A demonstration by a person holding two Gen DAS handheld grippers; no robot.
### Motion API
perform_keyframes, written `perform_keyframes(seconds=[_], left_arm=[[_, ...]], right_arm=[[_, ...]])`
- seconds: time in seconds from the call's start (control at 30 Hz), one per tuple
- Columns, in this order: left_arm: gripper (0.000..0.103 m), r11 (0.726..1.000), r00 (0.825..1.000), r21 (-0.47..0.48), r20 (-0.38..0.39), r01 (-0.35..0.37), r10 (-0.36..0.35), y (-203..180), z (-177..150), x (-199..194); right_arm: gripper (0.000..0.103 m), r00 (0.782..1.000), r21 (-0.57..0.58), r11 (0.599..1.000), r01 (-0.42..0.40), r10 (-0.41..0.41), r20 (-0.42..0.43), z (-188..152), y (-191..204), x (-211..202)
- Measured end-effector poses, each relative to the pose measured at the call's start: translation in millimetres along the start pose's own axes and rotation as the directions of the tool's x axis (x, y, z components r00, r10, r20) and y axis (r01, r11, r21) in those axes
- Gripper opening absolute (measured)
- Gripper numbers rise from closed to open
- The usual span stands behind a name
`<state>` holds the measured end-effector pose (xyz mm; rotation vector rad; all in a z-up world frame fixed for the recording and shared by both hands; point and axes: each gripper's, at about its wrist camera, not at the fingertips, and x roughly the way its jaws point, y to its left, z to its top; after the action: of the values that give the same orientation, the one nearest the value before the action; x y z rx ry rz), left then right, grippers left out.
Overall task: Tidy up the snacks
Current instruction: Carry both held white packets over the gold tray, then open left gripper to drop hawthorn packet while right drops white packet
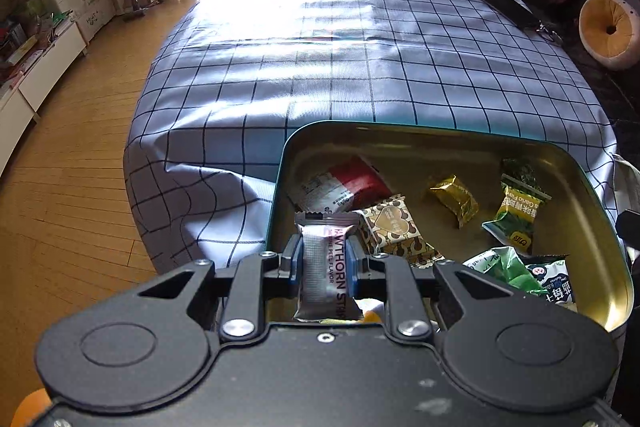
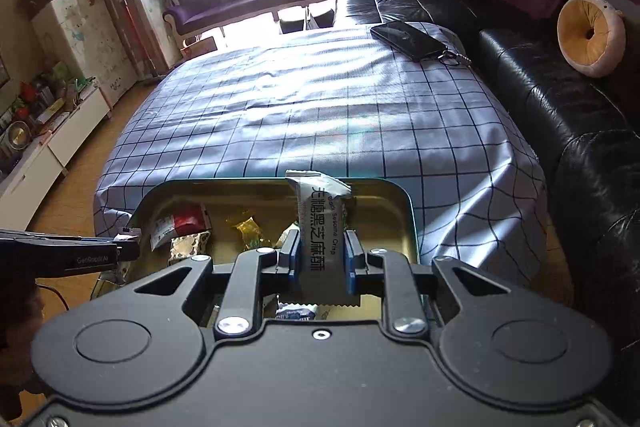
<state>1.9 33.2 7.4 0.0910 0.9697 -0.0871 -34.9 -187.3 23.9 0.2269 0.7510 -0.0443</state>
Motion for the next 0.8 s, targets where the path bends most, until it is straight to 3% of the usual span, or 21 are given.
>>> perform_keyframes(seconds=[0.53, 0.8], left_arm=[[0.022, 1.0, 1.0, 0.01, -0.009, -0.023, 0.023, -3.1, 0.0, 5.9], [0.031, 0.998, 0.998, 0.05, 0.052, -0.047, 0.045, -9.9, 0.5, -2.9]], right_arm=[[0.03, 1.0, 0.0, 1.0, 0.009, -0.009, -0.004, -5.2, 1.9, 4.4], [0.032, 0.999, 0.007, 1.0, -0.024, 0.024, 0.024, -5.5, 3.8, 4.9]])
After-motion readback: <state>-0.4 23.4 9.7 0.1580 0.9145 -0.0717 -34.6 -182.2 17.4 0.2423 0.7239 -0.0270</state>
